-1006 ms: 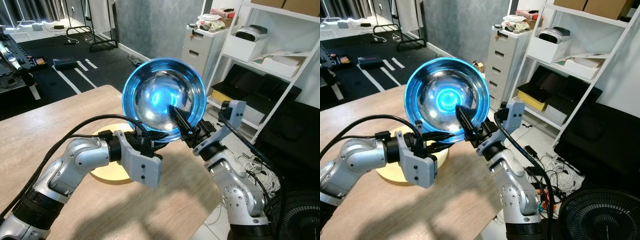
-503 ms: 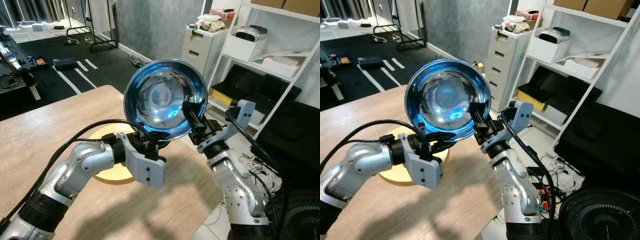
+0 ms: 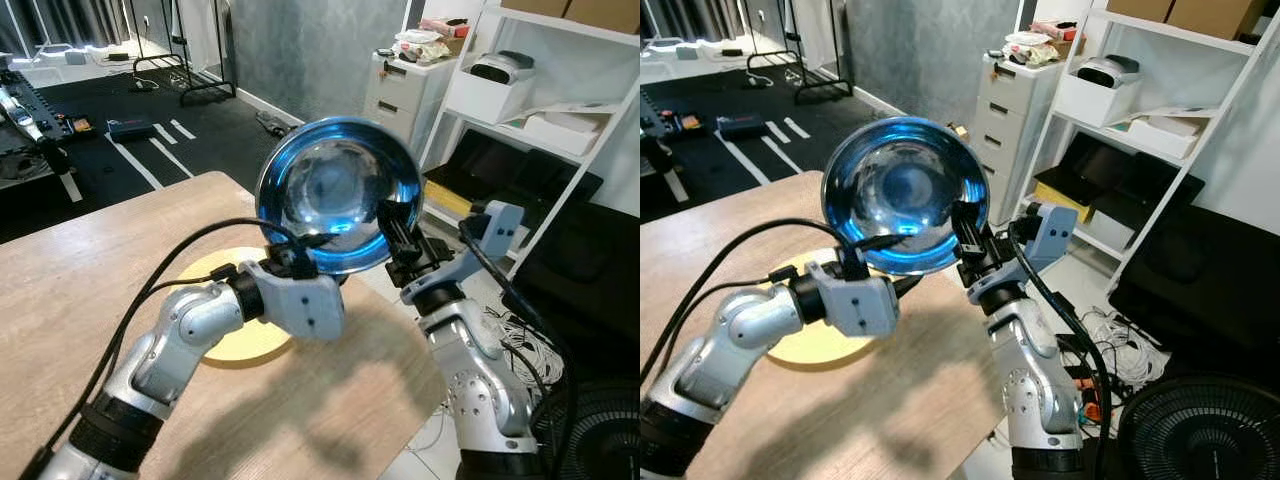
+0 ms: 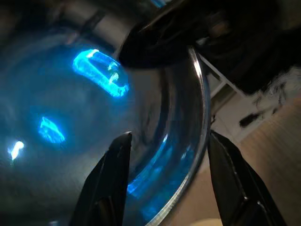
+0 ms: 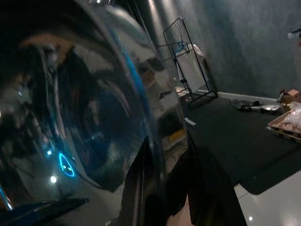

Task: Setting the table

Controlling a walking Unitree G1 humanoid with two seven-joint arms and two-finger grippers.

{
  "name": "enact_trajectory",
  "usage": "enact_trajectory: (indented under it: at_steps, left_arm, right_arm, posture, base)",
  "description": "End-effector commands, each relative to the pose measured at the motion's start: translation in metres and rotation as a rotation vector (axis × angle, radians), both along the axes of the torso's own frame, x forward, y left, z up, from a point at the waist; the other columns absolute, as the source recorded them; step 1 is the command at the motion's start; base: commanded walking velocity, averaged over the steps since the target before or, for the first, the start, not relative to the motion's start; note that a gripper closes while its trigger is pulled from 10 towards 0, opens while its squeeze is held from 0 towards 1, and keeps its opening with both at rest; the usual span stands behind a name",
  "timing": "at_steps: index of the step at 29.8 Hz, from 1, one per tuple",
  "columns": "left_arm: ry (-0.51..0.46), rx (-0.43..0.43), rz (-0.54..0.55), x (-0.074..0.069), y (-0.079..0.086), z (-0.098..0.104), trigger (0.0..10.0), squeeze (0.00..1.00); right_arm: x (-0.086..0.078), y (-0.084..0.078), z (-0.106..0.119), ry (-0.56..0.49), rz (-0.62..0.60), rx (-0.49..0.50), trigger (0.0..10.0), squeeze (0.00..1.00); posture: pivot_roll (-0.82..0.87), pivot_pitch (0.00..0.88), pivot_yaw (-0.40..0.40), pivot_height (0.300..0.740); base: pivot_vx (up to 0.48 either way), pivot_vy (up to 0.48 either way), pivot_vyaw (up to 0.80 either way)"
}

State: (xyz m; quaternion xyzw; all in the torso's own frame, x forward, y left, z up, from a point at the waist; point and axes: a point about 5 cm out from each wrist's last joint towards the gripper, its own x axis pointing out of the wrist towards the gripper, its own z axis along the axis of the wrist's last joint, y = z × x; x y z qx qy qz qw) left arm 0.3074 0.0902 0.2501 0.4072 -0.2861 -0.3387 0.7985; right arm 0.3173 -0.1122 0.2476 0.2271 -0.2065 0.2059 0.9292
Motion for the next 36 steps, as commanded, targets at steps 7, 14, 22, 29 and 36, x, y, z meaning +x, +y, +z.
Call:
enact_trajectory:
  at_steps: [7, 14, 22, 29, 36]
  left_arm:
    - [-0.084, 0.025, -0.006, -0.018, 0.010, 0.006, 10.0, 0.00]
    - [-0.268, 0.139, 0.072, -0.028, 0.028, 0.009, 10.0, 0.00]
    - [0.412, -0.584, 0.163, -0.024, 0.043, -0.001, 10.0, 0.00]
    - [0.548, -0.836, 0.405, -0.009, 0.068, -0.020, 10.0, 0.00]
    - [0.461, -0.682, 0.435, -0.007, 0.061, -0.017, 10.0, 0.00]
  right_arm:
    - [0.001, -0.014, -0.011, 0.052, -0.065, -0.004, 10.0, 0.00]
    - [0.006, -0.033, -0.017, 0.093, -0.142, 0.011, 10.0, 0.00]
    - [0.002, -0.056, -0.030, 0.133, -0.285, -0.040, 10.0, 0.00]
    - [-0.016, -0.059, -0.031, 0.099, -0.295, -0.118, 10.0, 0.00]
    - [-0.028, -0.057, -0.038, 0.104, -0.338, -0.171, 10.0, 0.00]
  posture:
    - [0.15, 0.063, 0.042, 0.740]
    - [0.16, 0.070, 0.041, 0.740]
    - [0.16, 0.082, 0.042, 0.740]
    - [0.15, 0.087, 0.037, 0.740]
    - [0.14, 0.086, 0.047, 0.740]
  base:
    - [0.000, 0.000, 0.00]
    - [0.000, 0.000, 0.00]
    - [0.000, 0.000, 0.00]
    - [0.000, 0.000, 0.00]
    - [0.000, 0.000, 0.00]
